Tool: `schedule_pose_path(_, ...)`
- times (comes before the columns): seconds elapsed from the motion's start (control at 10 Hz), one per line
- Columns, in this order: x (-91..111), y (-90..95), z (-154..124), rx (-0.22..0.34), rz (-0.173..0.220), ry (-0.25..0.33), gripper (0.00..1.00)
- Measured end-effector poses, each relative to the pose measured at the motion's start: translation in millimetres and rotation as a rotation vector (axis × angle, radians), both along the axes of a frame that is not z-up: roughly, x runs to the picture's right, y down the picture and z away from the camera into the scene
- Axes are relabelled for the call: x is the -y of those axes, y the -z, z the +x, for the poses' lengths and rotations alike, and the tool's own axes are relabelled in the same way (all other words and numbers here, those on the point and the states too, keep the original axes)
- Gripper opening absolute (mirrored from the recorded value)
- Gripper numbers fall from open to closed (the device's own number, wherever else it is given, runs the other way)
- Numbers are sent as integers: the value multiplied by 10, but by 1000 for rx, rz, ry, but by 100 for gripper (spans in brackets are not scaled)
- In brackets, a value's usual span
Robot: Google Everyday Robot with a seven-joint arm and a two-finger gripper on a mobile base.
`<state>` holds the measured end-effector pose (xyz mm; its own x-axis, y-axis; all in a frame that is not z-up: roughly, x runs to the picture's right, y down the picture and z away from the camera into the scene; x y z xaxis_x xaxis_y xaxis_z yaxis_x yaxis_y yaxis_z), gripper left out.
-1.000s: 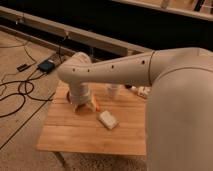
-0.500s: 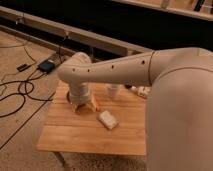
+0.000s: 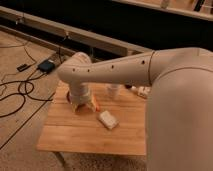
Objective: Place the pepper in the ceramic bowl
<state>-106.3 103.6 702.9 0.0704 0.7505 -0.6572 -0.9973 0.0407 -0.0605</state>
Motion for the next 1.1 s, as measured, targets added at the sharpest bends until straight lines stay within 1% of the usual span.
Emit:
schedule_pose_path(0.2,-5,-25,22,7,0,7,65)
schedule_pose_path(0.3,-3,-87,76,24,2,29,65)
schedule_pose_path(0.5,4,-323,265,81,6,107,65)
schedule_pose_path(0.7,33,-719,538,176,7,206,65)
schedule_pose_path(0.8,63,-1018,673,264,11,265,65)
schedule_pose_path(0.9,66,-1208,740,324,8,298,65)
schedule_pose_path(1.1,72,-1554,786,432,2,350,65)
